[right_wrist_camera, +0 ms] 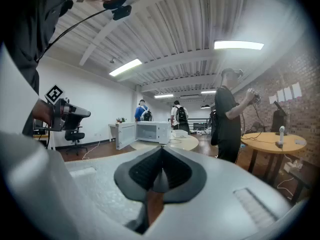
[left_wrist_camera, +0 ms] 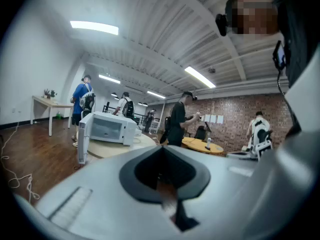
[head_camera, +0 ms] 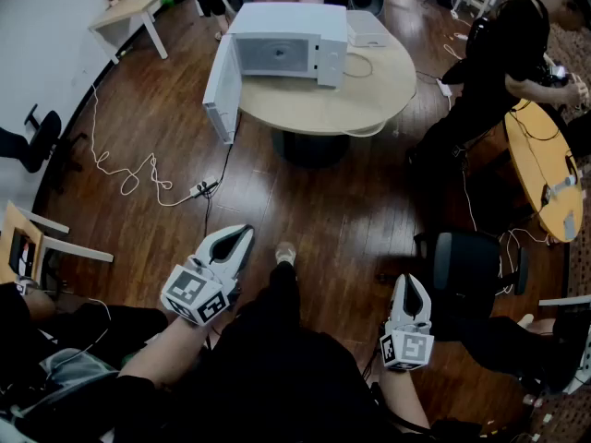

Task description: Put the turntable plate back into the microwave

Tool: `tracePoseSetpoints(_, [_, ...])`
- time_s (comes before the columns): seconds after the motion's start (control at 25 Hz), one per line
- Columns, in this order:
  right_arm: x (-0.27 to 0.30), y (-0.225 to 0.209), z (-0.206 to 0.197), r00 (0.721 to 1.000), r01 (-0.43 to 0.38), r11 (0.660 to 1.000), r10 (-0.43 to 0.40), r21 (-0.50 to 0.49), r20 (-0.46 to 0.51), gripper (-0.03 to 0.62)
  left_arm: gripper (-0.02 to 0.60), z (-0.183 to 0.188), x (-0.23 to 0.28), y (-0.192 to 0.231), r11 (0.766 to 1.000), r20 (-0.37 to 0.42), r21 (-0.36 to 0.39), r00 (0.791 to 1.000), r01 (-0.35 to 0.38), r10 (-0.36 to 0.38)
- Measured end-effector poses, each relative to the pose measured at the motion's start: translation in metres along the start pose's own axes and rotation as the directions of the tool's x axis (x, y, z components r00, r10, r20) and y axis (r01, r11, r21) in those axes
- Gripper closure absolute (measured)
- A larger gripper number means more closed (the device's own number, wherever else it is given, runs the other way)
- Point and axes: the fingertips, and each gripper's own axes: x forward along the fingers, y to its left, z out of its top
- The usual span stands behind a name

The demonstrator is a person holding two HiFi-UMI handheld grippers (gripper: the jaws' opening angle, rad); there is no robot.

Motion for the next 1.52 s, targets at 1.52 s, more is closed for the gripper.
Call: tracePoseSetpoints(1.52, [0.425, -0.088, -0.039, 0.957, -0.116, 0.988, 0.137, 0.097, -0.254, 0.592, 0.578, 0.148, 0.318, 0.227, 0.999, 0.036, 0.031, 0.999, -0.023, 0.022])
